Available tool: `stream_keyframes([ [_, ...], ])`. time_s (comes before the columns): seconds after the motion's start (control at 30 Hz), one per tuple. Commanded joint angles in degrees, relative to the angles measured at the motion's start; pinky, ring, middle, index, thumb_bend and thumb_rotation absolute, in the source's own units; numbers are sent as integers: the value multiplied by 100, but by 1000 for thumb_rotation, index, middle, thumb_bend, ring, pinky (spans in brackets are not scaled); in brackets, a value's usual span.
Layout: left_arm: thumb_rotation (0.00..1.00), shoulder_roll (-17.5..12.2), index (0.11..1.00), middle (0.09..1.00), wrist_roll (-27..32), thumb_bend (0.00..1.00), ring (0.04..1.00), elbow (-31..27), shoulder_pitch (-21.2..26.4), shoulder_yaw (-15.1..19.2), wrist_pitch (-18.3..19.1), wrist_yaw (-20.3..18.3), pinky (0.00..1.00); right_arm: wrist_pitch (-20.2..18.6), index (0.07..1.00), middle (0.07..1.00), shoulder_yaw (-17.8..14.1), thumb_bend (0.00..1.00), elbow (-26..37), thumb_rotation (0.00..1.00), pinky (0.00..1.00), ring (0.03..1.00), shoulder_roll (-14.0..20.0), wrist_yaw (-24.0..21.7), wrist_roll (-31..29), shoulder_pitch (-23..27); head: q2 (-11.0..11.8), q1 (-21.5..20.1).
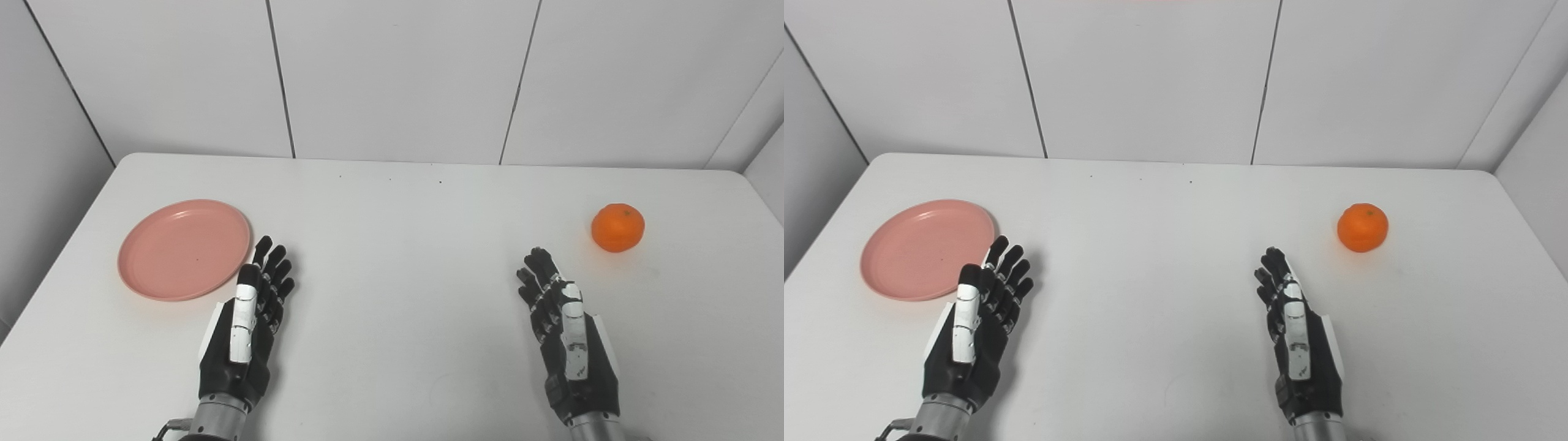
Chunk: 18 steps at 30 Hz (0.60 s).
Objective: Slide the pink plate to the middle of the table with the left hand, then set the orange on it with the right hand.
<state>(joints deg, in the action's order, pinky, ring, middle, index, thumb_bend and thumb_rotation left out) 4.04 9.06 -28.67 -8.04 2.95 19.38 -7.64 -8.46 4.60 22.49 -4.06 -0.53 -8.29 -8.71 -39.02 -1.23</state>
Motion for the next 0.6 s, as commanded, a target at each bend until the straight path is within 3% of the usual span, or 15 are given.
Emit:
stream_keyframes([
  [0.0,953,-184,1000,991,-131,800,990,0,-136,-104,-331,-2,1000,225,923,943,-34,810,-2,1000,971,938,22,-89,-73,62,92,173],
  [0.17,947,-30,1000,978,-258,788,972,329,-138,-230,-647,49,1000,422,933,949,-197,801,-254,1000,977,941,174,-236,-255,79,365,558],
  [0.57,947,176,998,966,-590,749,961,953,-98,-596,-1424,306,1000,790,959,968,-559,791,-849,1000,1000,959,485,-634,-761,171,714,1145],
])
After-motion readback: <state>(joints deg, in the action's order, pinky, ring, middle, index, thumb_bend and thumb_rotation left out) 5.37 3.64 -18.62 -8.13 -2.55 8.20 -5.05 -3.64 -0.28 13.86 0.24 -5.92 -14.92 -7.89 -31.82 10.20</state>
